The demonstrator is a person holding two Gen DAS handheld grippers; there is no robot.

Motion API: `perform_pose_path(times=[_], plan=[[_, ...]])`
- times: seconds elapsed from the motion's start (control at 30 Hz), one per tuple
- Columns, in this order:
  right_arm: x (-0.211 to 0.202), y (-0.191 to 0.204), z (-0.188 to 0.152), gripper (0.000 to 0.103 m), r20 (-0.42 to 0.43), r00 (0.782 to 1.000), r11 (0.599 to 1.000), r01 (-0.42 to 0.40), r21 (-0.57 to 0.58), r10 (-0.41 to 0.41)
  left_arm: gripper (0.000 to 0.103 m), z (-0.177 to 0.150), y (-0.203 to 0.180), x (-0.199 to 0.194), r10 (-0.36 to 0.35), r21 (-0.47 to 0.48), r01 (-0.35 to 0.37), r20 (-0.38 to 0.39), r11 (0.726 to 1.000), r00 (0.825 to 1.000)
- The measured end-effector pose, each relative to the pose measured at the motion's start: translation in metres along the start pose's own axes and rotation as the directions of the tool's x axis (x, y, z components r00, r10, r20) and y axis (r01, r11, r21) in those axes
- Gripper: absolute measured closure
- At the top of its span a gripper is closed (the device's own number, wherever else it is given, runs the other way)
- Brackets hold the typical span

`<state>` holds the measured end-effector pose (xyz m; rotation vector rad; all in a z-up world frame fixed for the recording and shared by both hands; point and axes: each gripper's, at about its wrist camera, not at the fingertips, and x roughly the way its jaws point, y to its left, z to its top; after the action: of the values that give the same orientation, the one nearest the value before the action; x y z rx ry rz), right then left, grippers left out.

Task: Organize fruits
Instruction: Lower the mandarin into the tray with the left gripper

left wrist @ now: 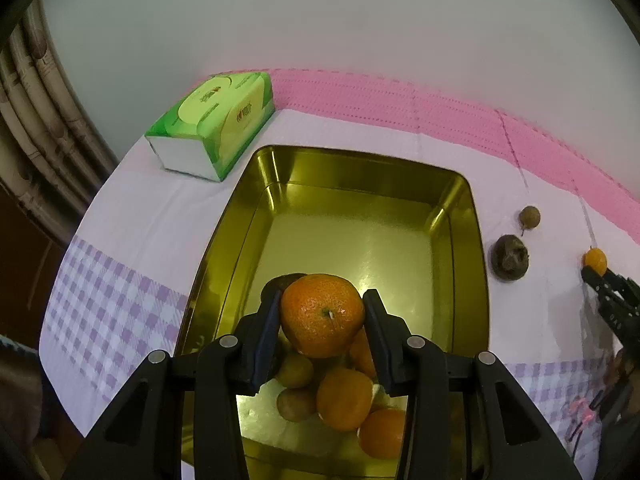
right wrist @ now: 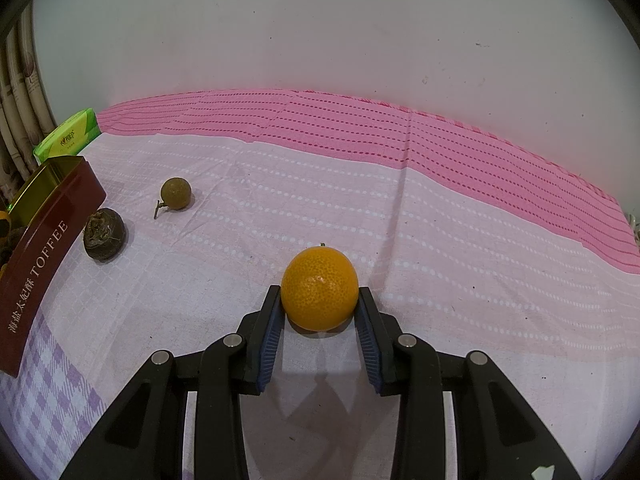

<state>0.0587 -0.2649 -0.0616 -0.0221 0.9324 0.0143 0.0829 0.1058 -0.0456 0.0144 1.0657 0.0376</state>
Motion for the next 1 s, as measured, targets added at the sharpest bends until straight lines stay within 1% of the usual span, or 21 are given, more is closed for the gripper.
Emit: perform_pose_path(times=[0.3,0.37,0.73,1.0], plan=[[0.000,0.000,0.000,0.069,0.000,1.000,1.000,0.000,0.000,0.000,0.061,-0.010,0.000,0.009,-0.002,0.005,0.002,-0.032,1.000,0.999],[0.000,0.000,0.000,0.069,0.000,1.000,1.000,0.000,-0.001,0.000,0.060,-0.012,-0.003,0.011,0.002,0.021,-0.001,-0.036,1.000,0.999],[0.003,-0.001,0.000,0.069,0.000,1.000,1.000,0.002,-0.005,-0.002,0.059,-0.014,-0.001,0.011,0.003,0.010,-0.003,-0.034,1.000,0.999],[0.004,-0.002,0.000,0.069,0.001,1.000,1.000,0.005,-0.010,-0.005,0.059,-0.015,-0.002,0.008,0.012,0.033,-0.012,-0.022,0.999,1.000]])
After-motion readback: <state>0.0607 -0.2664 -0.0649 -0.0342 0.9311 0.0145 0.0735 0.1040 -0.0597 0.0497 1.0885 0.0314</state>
